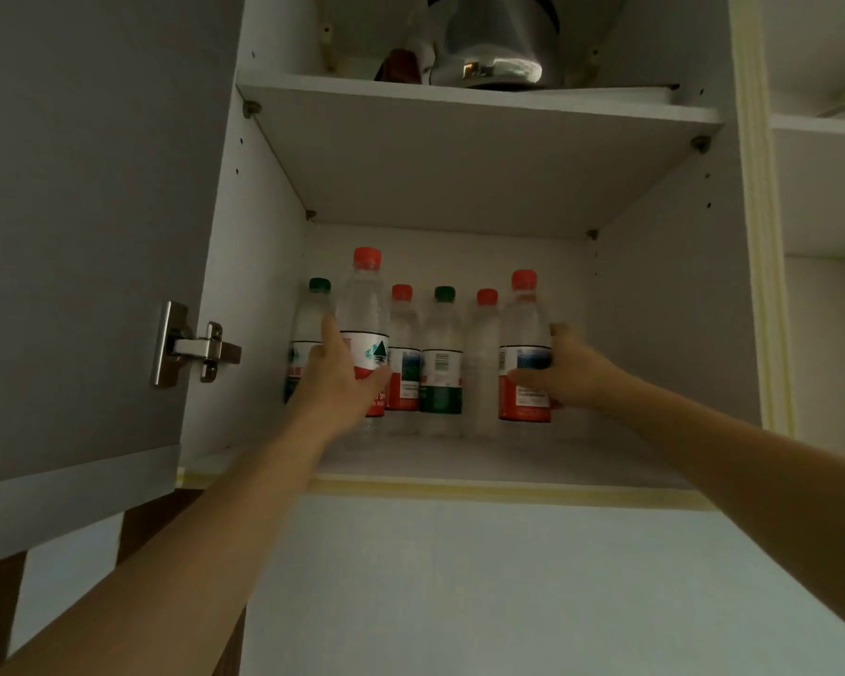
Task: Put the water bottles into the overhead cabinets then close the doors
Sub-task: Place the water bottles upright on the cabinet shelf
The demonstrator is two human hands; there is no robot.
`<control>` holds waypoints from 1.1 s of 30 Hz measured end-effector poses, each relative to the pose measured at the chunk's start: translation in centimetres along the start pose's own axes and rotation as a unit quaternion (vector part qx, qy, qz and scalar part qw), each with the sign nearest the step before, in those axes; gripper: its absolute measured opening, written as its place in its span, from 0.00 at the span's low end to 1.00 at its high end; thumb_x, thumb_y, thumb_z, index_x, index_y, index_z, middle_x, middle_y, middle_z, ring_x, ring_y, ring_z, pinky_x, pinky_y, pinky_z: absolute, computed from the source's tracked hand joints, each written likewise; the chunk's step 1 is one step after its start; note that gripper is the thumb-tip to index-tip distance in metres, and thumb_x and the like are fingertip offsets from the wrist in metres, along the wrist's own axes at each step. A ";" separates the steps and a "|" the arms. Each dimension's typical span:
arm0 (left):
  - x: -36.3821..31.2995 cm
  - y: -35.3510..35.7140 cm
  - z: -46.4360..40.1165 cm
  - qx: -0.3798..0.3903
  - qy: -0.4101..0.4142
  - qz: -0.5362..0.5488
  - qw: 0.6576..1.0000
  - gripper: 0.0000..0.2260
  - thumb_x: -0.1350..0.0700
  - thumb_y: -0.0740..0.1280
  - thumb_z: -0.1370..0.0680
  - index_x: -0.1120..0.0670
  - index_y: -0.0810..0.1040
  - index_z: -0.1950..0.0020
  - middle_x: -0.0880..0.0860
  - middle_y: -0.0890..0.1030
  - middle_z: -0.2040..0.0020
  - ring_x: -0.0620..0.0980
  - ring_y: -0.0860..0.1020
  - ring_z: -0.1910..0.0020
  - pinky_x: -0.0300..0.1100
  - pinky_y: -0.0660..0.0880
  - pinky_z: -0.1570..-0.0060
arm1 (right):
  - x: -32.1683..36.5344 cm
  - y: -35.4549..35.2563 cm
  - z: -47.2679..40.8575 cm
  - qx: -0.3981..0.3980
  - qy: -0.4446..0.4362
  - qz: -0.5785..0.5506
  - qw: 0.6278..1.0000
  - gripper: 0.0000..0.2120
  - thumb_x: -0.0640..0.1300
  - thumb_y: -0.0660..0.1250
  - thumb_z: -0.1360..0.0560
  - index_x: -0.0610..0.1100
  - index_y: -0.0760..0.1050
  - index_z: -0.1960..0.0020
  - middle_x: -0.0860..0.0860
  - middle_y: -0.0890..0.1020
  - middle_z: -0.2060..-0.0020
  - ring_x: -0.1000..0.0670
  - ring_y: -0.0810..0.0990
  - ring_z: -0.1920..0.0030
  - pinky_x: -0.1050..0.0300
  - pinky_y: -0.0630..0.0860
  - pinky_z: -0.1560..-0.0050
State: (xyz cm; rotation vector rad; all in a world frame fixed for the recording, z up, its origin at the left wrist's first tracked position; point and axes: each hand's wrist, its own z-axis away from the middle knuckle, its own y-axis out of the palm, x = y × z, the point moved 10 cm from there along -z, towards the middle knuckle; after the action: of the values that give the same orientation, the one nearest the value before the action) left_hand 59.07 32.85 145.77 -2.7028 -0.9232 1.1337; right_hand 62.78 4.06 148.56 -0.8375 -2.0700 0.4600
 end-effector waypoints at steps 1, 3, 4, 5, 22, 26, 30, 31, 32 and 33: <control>0.0 0.0 0.0 0.002 0.000 0.002 1.000 0.39 0.54 0.72 0.23 0.48 0.50 0.20 0.57 0.70 0.28 0.59 0.76 0.35 0.62 0.78 0.40 | -0.7 -0.6 0.0 -0.012 0.006 0.021 1.000 0.26 0.44 0.74 0.24 0.44 0.64 0.32 0.46 0.77 0.40 0.45 0.80 0.44 0.48 0.80 0.46; 0.0 0.1 -0.1 0.005 0.003 0.008 1.000 0.39 0.54 0.72 0.23 0.48 0.51 0.20 0.57 0.70 0.28 0.59 0.76 0.35 0.63 0.78 0.41 | -2.1 -1.7 -0.2 -0.035 0.020 0.054 0.998 0.28 0.44 0.73 0.23 0.42 0.64 0.30 0.43 0.78 0.39 0.43 0.81 0.44 0.46 0.81 0.45; 0.0 0.1 -0.1 0.006 0.004 0.008 1.000 0.39 0.54 0.73 0.23 0.49 0.51 0.20 0.57 0.70 0.28 0.59 0.76 0.36 0.63 0.78 0.41 | -2.7 -2.1 -0.2 -0.047 0.031 0.072 0.996 0.28 0.44 0.73 0.23 0.42 0.63 0.29 0.43 0.79 0.39 0.44 0.81 0.44 0.47 0.81 0.46; 0.0 0.2 -0.1 0.006 0.005 0.006 1.000 0.39 0.54 0.73 0.23 0.49 0.51 0.20 0.58 0.71 0.29 0.58 0.77 0.36 0.62 0.79 0.42 | -3.1 -2.6 -0.1 -0.056 0.043 0.093 0.993 0.30 0.45 0.73 0.23 0.41 0.62 0.28 0.42 0.79 0.38 0.43 0.81 0.44 0.47 0.80 0.47; 0.3 0.5 -0.4 0.007 0.021 0.017 1.000 0.41 0.54 0.74 0.23 0.48 0.50 0.20 0.57 0.72 0.30 0.55 0.77 0.40 0.56 0.79 0.43 | -1.8 -1.8 0.3 -0.005 -0.075 0.578 0.813 0.73 0.67 0.80 0.41 0.46 0.28 0.20 0.41 0.27 0.23 0.37 0.34 0.20 0.38 0.70 0.29; 0.2 0.4 -0.6 0.003 0.029 0.014 0.999 0.40 0.54 0.74 0.24 0.48 0.51 0.20 0.57 0.71 0.30 0.52 0.76 0.42 0.55 0.79 0.44 | -2.5 -1.3 -0.6 -0.012 -0.074 0.607 0.792 0.73 0.66 0.80 0.40 0.42 0.30 0.20 0.39 0.30 0.22 0.36 0.35 0.20 0.38 0.71 0.30; 0.4 0.6 -0.6 0.004 0.036 0.012 0.999 0.41 0.54 0.74 0.24 0.48 0.50 0.20 0.58 0.71 0.30 0.51 0.75 0.43 0.54 0.78 0.45 | -3.6 -1.1 -1.8 -0.016 -0.071 0.635 0.769 0.73 0.67 0.78 0.39 0.38 0.30 0.21 0.36 0.32 0.22 0.35 0.37 0.20 0.40 0.69 0.28; 0.4 0.6 -0.6 0.004 0.036 0.012 0.999 0.41 0.54 0.74 0.24 0.48 0.50 0.20 0.58 0.71 0.30 0.52 0.76 0.42 0.55 0.78 0.44 | -3.8 -1.1 -2.1 -0.020 -0.073 0.641 0.764 0.73 0.68 0.78 0.39 0.37 0.30 0.21 0.35 0.32 0.22 0.35 0.38 0.20 0.41 0.66 0.26; 0.4 0.6 -0.7 0.005 0.035 0.011 0.999 0.41 0.54 0.74 0.24 0.48 0.50 0.20 0.58 0.71 0.29 0.54 0.76 0.39 0.56 0.78 0.43 | -3.9 -1.2 -2.3 -0.026 -0.074 0.646 0.759 0.74 0.69 0.78 0.40 0.37 0.30 0.21 0.35 0.33 0.22 0.35 0.40 0.20 0.40 0.63 0.25; 0.5 0.6 -0.8 0.006 0.035 0.009 0.999 0.41 0.54 0.74 0.23 0.48 0.50 0.20 0.58 0.71 0.29 0.56 0.76 0.38 0.57 0.77 0.42 | -4.0 -1.2 -2.5 -0.031 -0.075 0.650 0.756 0.74 0.69 0.78 0.40 0.36 0.31 0.21 0.34 0.35 0.21 0.34 0.41 0.20 0.39 0.59 0.23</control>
State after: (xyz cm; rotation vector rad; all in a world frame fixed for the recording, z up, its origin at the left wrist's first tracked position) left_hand 60.16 32.70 145.86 -2.7282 -0.8813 1.0371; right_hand 66.05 0.41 148.46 -2.2956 -1.2919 1.1934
